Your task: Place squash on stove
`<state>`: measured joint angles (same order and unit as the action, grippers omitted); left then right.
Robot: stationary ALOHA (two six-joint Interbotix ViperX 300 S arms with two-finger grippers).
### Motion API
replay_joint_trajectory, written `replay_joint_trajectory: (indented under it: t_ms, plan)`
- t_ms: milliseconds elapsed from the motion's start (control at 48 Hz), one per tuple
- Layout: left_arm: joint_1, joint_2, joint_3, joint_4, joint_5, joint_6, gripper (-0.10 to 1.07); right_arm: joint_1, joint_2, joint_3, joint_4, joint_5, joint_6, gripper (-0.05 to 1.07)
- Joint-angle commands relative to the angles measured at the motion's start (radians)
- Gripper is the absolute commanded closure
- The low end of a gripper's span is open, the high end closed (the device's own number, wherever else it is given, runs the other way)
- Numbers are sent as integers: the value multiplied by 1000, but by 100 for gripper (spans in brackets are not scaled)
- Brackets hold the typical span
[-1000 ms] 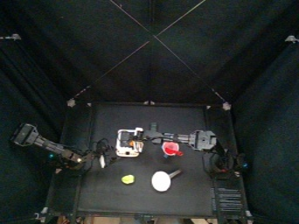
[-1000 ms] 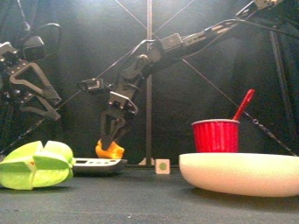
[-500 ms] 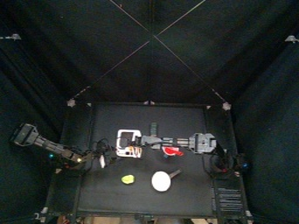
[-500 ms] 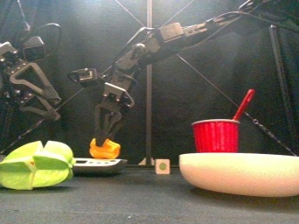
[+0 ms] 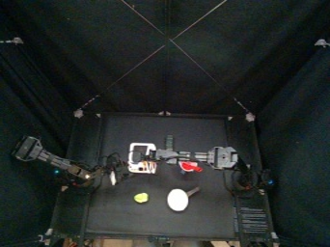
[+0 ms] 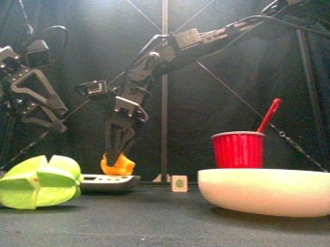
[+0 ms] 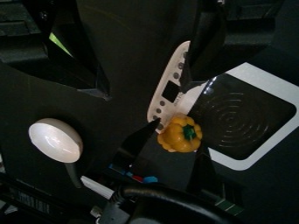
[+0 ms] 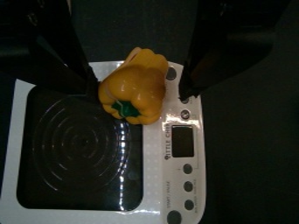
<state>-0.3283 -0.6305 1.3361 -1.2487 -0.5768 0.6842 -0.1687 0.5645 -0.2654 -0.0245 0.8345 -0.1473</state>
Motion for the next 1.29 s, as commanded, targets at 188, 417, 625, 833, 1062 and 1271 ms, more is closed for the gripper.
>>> replay_joint_trajectory:
  t_ms: [188, 417, 625, 833, 1062, 1271]
  plan:
    - [-2, 0, -6, 3, -3, 0, 1, -29, -23, -6, 15, -6, -2, 3]
    - [-2, 0, -6, 3, -3, 0, 1, -54, -23, -2, 6, -8, -8, 3]
    - [-2, 2, -5, 3, -3, 2, 1, -81, -26, -5, -9, -6, -14, 6]
    - [-2, 2, -5, 3, -3, 2, 1, -94, -28, -6, -15, -3, -15, 12]
    - [-2, 0, -3, 3, -3, 0, 1, -98, -54, -11, -15, 3, -15, 17]
    - [-2, 0, -3, 2, -3, 0, 1, -103, -78, -9, -11, -5, -14, 18]
